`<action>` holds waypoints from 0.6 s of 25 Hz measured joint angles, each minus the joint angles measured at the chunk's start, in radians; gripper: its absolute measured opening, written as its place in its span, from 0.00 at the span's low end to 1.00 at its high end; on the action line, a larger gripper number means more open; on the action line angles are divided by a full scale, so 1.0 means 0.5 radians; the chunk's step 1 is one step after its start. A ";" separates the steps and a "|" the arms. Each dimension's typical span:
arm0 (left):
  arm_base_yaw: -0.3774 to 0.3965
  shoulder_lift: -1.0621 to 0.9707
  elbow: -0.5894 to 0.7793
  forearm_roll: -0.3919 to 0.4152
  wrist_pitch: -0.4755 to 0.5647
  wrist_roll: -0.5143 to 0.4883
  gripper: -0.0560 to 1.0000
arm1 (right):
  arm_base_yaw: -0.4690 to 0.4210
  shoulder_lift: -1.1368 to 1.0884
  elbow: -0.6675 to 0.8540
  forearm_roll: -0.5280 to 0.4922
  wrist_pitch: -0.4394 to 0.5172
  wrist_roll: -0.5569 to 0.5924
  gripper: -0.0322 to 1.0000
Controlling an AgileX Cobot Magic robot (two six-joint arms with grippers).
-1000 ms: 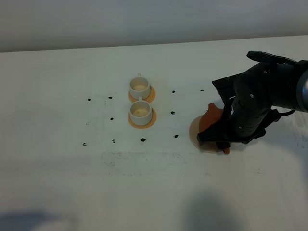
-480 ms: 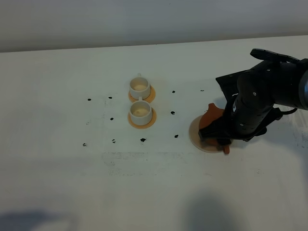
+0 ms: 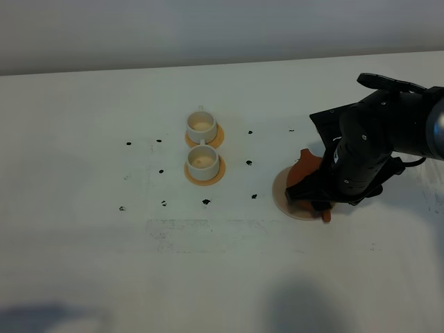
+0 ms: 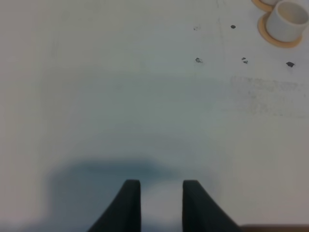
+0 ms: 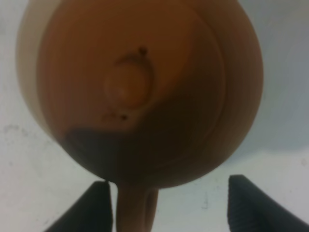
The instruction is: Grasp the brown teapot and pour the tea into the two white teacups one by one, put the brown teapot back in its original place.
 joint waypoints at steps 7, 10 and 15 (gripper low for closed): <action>0.000 0.000 0.000 0.000 0.000 0.000 0.25 | 0.000 0.002 -0.049 0.000 0.051 0.006 0.52; 0.000 0.000 0.000 0.000 0.000 0.000 0.25 | 0.000 0.002 -0.049 0.000 0.053 0.006 0.52; 0.000 0.000 0.000 0.000 0.000 0.000 0.25 | 0.000 0.002 -0.050 0.000 0.067 0.006 0.51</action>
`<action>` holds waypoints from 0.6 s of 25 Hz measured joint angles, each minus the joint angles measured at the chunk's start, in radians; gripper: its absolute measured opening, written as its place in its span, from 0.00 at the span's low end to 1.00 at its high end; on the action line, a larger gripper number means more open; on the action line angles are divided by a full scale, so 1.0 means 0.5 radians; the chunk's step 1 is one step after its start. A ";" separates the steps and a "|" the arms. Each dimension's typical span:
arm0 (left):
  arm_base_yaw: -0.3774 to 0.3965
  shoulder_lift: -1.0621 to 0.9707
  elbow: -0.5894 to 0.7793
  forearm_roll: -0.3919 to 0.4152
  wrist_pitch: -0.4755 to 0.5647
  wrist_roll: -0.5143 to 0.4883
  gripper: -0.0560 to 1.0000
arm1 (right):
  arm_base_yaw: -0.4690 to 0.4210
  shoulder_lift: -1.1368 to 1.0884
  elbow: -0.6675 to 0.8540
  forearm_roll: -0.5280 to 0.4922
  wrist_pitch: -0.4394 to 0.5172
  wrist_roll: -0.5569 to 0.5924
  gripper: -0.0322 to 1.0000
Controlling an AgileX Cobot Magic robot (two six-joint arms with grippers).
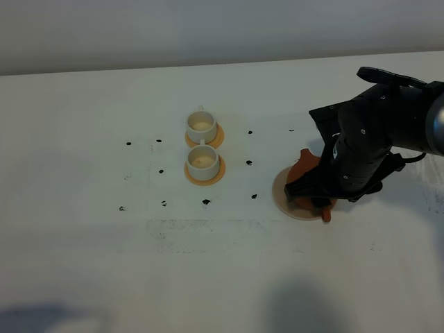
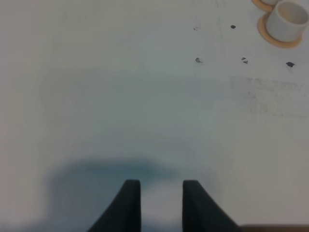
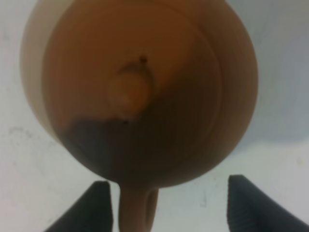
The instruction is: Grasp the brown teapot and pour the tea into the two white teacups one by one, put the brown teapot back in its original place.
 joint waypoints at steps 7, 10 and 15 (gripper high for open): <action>0.000 0.000 0.000 0.000 0.000 0.000 0.25 | 0.000 0.005 0.000 0.006 0.012 0.000 0.40; 0.000 0.000 0.000 0.000 0.000 0.000 0.25 | 0.000 0.005 0.000 0.010 0.018 -0.020 0.34; 0.000 0.000 0.000 0.000 0.000 0.000 0.25 | 0.000 0.006 0.000 0.033 0.040 -0.161 0.12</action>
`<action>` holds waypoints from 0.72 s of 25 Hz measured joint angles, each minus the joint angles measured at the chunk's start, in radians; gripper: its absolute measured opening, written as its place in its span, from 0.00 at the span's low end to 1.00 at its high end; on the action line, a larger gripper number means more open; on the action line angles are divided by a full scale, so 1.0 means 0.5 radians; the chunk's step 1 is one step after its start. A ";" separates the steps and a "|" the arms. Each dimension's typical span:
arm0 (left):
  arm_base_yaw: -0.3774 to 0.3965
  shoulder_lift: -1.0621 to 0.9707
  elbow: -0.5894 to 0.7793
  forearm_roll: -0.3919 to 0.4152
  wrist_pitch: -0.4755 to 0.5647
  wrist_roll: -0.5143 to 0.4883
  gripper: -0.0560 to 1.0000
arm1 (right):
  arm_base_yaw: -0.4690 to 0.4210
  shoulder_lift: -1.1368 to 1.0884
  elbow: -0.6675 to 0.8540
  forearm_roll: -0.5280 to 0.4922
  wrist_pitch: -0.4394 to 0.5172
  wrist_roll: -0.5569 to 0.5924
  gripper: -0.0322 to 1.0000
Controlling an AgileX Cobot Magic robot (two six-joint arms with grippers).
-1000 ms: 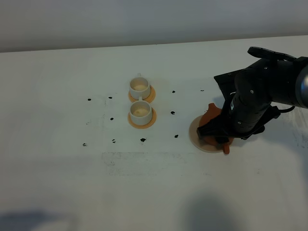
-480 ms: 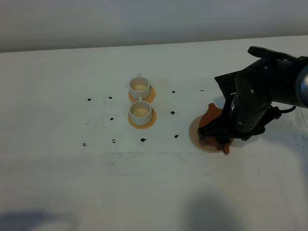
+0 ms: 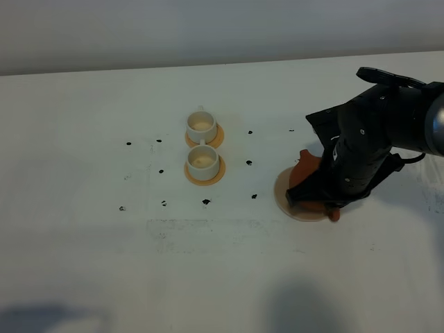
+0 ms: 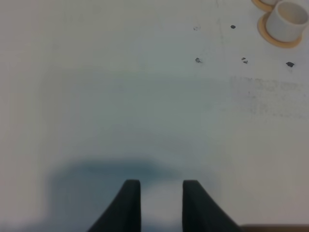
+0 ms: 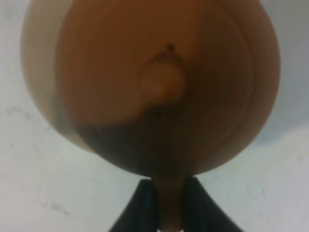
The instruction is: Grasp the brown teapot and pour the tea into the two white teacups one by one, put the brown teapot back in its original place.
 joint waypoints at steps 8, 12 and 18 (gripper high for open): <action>0.000 0.000 0.000 0.000 0.000 0.000 0.25 | 0.000 0.007 -0.003 0.007 0.006 -0.079 0.12; 0.000 0.000 0.000 0.000 0.000 0.000 0.25 | 0.000 0.007 -0.003 0.007 0.006 -0.081 0.12; 0.000 0.000 0.000 0.000 0.000 0.000 0.25 | 0.000 -0.007 -0.003 -0.012 0.004 -0.087 0.12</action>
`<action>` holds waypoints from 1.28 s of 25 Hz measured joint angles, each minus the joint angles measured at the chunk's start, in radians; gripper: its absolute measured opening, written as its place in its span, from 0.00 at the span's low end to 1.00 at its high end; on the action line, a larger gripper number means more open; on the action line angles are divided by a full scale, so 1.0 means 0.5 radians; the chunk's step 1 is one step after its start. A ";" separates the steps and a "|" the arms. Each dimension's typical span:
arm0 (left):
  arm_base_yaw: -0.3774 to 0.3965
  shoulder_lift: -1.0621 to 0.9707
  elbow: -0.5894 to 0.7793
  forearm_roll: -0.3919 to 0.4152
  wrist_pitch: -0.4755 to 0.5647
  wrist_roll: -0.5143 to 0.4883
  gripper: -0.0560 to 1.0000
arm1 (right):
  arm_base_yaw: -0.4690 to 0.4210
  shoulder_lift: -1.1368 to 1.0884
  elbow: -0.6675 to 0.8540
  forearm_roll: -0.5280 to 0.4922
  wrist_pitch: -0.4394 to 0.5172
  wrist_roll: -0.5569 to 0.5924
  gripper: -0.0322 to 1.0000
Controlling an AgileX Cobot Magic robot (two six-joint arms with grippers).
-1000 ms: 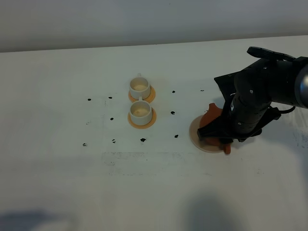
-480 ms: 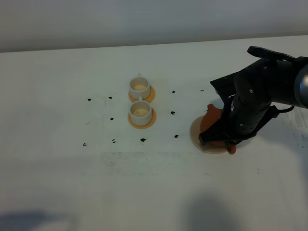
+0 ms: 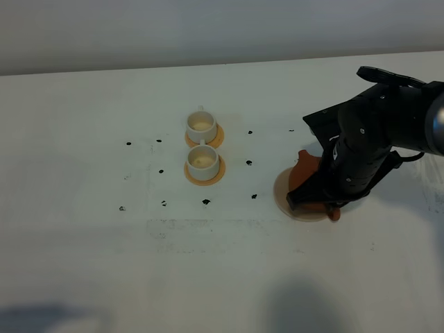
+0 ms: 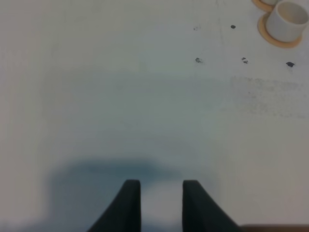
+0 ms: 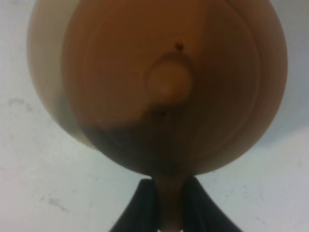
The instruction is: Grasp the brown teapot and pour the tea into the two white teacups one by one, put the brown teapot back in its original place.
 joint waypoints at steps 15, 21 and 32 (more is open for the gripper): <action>0.000 0.000 0.000 0.000 0.000 0.000 0.25 | 0.006 -0.118 0.000 -0.115 0.001 -0.006 0.12; 0.000 0.000 0.000 0.000 0.000 0.000 0.25 | 0.088 -0.132 -0.056 -0.228 0.004 -0.004 0.12; 0.000 0.000 0.000 0.000 0.000 0.000 0.25 | 0.300 -0.093 -0.332 -0.336 0.059 0.000 0.12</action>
